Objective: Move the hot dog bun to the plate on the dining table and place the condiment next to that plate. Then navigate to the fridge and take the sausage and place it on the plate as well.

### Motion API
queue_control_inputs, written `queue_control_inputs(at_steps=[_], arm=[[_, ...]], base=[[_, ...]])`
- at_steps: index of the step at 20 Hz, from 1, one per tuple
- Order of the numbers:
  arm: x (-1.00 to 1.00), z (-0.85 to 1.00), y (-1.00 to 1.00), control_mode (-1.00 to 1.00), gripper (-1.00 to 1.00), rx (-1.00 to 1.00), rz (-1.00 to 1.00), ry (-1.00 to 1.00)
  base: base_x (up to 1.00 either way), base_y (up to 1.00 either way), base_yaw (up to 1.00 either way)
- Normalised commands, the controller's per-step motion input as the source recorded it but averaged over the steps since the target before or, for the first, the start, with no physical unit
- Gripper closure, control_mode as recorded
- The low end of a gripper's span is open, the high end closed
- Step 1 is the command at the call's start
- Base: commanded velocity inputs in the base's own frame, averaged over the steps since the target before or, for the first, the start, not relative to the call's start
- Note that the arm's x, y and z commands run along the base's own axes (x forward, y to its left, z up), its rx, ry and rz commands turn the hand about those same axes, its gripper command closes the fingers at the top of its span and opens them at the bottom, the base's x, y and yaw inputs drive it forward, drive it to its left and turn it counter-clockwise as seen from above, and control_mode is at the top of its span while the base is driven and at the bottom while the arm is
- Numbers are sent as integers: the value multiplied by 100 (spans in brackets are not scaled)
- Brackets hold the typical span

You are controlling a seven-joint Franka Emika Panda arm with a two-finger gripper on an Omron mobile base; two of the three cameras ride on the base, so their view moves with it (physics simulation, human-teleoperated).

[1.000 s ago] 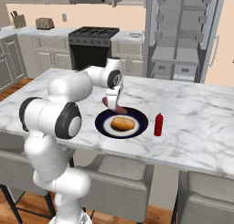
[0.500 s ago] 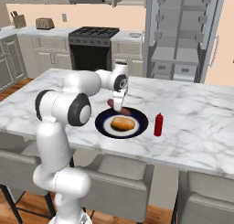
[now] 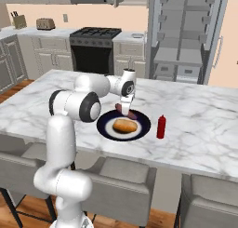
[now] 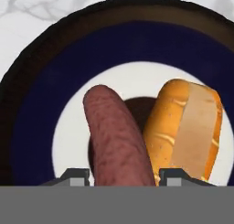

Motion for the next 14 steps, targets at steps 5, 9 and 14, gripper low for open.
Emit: queue_control_inputs(at_steps=[5,9,14], arm=[[37,-42,-11,-100,100,0,0,0],[35,-40,-7,-100,100,0,0,0],[18,-26,-7,-100,-100,0,0,0]], base=[[0,0,0],[0,0,0],[0,0,0]])
